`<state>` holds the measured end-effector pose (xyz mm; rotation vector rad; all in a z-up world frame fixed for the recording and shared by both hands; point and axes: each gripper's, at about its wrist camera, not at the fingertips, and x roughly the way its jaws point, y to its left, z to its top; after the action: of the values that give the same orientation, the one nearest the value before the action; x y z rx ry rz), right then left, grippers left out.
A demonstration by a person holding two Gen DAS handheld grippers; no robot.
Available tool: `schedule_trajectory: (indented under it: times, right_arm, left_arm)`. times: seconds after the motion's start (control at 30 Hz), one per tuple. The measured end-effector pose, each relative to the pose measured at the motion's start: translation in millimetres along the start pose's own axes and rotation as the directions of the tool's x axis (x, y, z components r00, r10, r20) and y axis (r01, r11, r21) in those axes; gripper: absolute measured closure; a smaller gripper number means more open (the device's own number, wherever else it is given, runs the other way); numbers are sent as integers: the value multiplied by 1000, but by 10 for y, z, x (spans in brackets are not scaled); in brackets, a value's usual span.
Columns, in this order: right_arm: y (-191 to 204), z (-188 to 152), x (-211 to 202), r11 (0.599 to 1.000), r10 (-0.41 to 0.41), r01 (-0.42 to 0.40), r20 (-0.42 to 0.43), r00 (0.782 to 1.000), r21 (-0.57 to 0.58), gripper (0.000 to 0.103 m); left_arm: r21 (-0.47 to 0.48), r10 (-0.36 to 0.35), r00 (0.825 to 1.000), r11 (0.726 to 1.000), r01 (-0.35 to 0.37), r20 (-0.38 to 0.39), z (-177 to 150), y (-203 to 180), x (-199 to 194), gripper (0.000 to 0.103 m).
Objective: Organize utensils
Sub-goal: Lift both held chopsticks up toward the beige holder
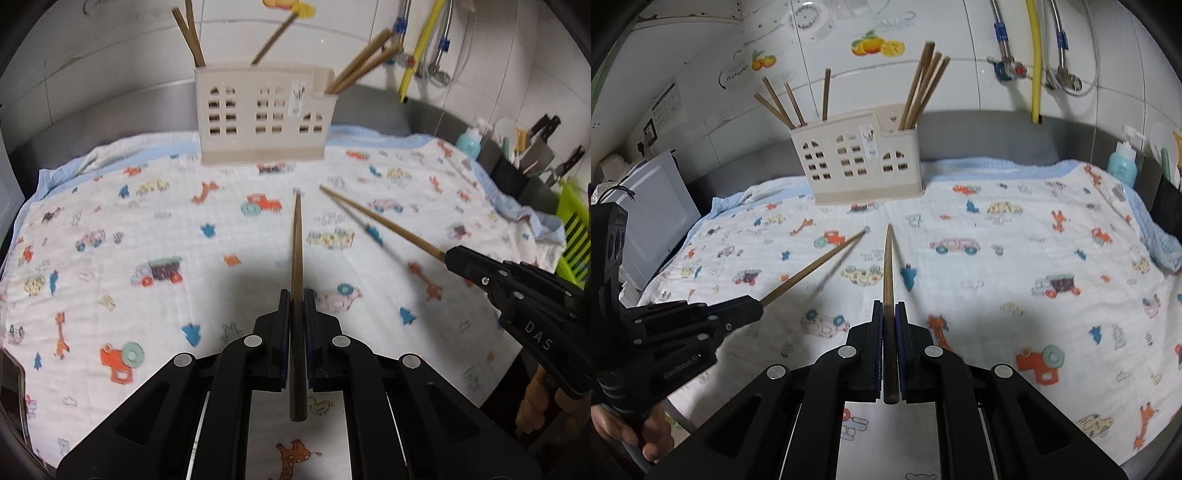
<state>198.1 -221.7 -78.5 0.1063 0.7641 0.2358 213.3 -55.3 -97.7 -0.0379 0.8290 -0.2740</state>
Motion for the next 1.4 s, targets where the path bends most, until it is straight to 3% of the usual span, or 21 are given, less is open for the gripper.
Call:
schedule_trajectory:
  times: [0.53, 1.0, 1.37, 1.4]
  right_arm:
    - [121, 501, -281, 997, 50, -44, 91, 995, -68, 97]
    - [202, 942, -381, 987, 61, -43, 119, 991, -153, 97]
    - [203, 1617, -482, 978, 92, -65, 132, 987, -199, 97]
    - [196, 1672, -491, 978, 92, -64, 133, 987, -200, 97]
  left_arm:
    - [8, -87, 988, 996, 86, 127, 349, 77, -352, 97]
    - [70, -53, 985, 997, 41, 166, 741, 176, -587, 97]
    - [90, -30, 974, 996, 10, 223, 1248, 244, -718, 98]
    - [92, -38, 974, 996, 18, 224, 1286, 255, -717, 101]
